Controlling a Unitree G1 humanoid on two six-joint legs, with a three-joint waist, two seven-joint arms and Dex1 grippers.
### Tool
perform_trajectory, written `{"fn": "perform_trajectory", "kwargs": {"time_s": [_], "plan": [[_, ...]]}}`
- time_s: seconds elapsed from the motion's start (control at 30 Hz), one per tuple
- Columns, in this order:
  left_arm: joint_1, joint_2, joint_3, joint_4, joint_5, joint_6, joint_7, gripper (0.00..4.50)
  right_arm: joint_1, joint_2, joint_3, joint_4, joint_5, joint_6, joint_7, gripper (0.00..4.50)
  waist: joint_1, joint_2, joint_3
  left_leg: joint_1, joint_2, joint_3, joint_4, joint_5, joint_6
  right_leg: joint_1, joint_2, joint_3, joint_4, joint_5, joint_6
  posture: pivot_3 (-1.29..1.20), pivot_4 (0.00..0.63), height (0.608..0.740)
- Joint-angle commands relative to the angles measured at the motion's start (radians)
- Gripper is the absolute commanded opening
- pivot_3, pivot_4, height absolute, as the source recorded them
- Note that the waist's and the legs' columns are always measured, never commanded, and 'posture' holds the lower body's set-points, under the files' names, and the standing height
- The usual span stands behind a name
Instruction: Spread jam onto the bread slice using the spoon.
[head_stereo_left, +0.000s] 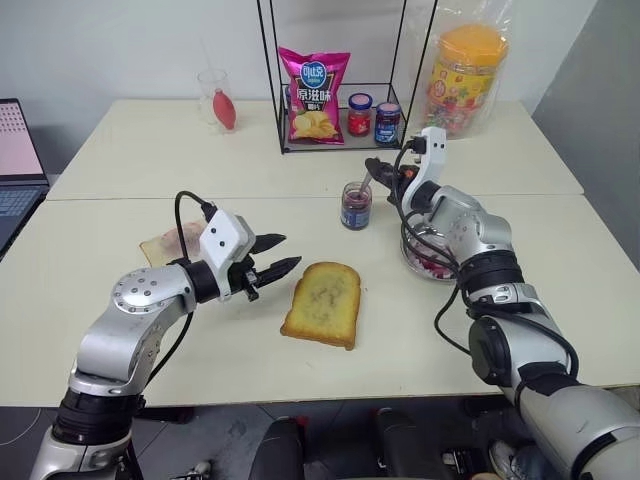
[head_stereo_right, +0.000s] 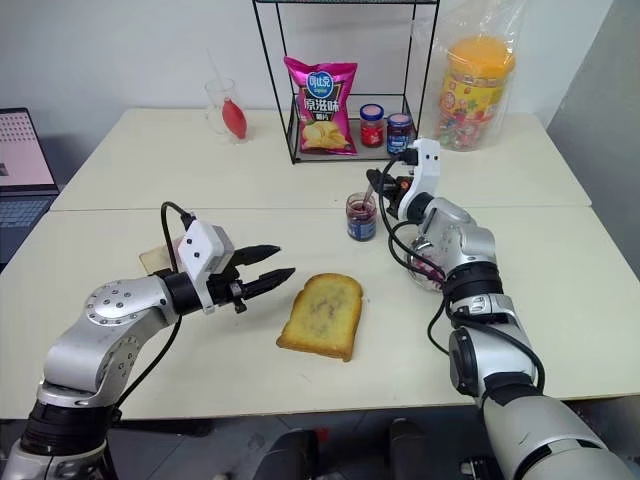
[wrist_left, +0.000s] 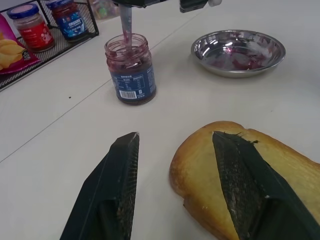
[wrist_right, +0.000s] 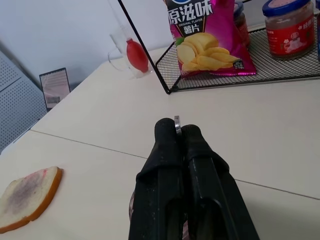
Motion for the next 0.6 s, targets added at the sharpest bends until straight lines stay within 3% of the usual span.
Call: {"fn": "perform_trajectory", "kwargs": {"time_s": [0.03,0.6], "plan": [[-0.024,-0.004,0.003,-0.009,0.012,-0.029,0.0,2.41,-0.051,0.003,-0.047,-0.049,0.053,0.025,-0.017,0.04,0.0,0.0,0.0,0.0,0.0,0.0,0.0,0.0,0.0,0.0,0.0,0.0,0.0,0.0,0.0,0.0,0.15,0.74],[-0.046,-0.021,-0.005,0.009,0.03,-0.041,0.0,2.41,-0.065,0.013,-0.129,-0.052,0.133,0.098,-0.08,0.04,0.0,0.0,0.0,0.0,0.0,0.0,0.0,0.0,0.0,-0.001,0.0,0.0,0.0,0.0,0.0,0.0,0.15,0.74]]}}
